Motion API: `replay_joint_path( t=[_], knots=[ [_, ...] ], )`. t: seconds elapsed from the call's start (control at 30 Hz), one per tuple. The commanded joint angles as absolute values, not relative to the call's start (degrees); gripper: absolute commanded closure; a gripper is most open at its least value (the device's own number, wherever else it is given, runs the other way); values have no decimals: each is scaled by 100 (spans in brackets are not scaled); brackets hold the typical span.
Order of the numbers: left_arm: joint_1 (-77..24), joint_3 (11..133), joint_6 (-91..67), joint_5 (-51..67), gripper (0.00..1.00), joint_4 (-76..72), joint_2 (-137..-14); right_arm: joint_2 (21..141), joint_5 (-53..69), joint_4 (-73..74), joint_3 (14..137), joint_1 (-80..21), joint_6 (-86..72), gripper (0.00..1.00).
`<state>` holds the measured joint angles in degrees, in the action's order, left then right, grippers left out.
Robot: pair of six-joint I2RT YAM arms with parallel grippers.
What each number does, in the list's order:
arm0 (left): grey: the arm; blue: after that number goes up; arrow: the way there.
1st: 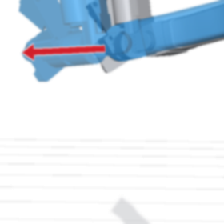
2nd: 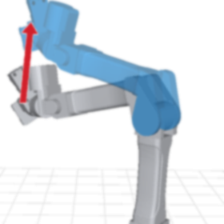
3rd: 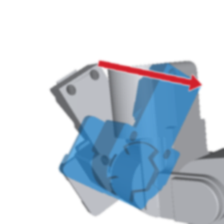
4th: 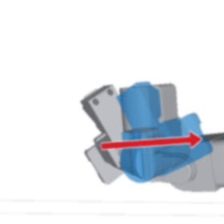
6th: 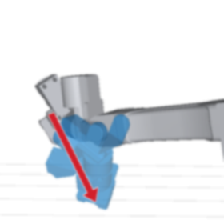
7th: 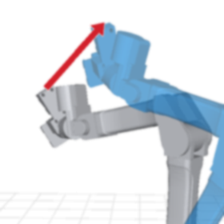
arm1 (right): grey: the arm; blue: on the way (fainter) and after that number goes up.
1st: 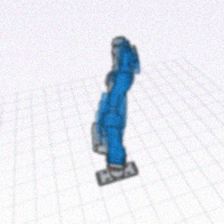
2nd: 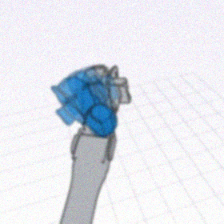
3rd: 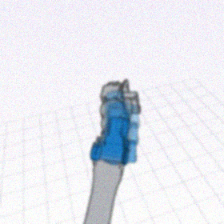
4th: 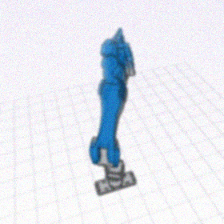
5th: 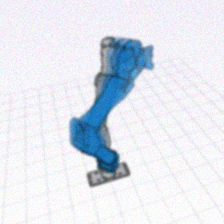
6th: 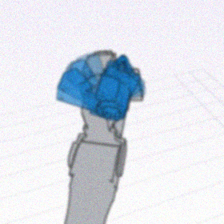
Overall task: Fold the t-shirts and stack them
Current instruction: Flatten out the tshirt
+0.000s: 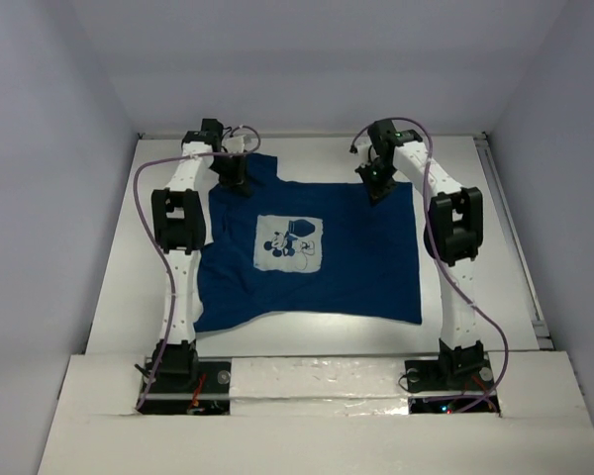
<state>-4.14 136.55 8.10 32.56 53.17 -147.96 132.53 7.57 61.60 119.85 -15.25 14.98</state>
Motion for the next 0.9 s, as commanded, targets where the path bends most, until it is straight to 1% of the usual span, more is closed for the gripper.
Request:
replay_joint_path(
  t=[0.0,0.1,0.17,0.2,0.27,0.3,0.33,0.47,0.6,0.77,0.8,0.87],
  knots=[
    [-597,13887,606,3515,93,5265,-15107,13385,958,6424,12453,-1441,1292,100],
    [-659,13991,554,3472,88,5256,-15293,13439,1134,6443,12490,-1441,1257,100],
    [-659,14010,449,3122,87,5063,-15241,13351,1204,6390,12437,-1441,1239,100],
    [-659,14010,405,2650,87,4975,-15162,13333,1239,6372,12393,-1441,1239,100],
    [-659,14114,308,2348,86,4747,-15082,13315,1309,6416,12436,-1441,1230,100],
    [-659,14194,255,2173,84,4703,-15082,13307,1336,6442,12463,-1441,1230,100],
    [-607,14229,194,2075,79,4650,-15065,13315,1379,6477,12489,-1441,1230,100],
    [-475,14422,35,1460,72,4220,-15029,13219,1538,6495,12428,-1441,1230,100],
    [-212,14555,-228,1126,70,3938,-15135,13017,1652,6469,12235,-1441,1266,100],
    [9,14678,-351,1300,69,3762,-15249,12745,1933,6381,11927,-1441,1283,100],
    [70,14686,-360,1666,69,3727,-15258,12709,1960,6363,11866,-1441,1292,100],
    [70,14678,-308,2151,75,3744,-15205,12578,1934,6320,11787,-1441,1318,100]
  ],
)
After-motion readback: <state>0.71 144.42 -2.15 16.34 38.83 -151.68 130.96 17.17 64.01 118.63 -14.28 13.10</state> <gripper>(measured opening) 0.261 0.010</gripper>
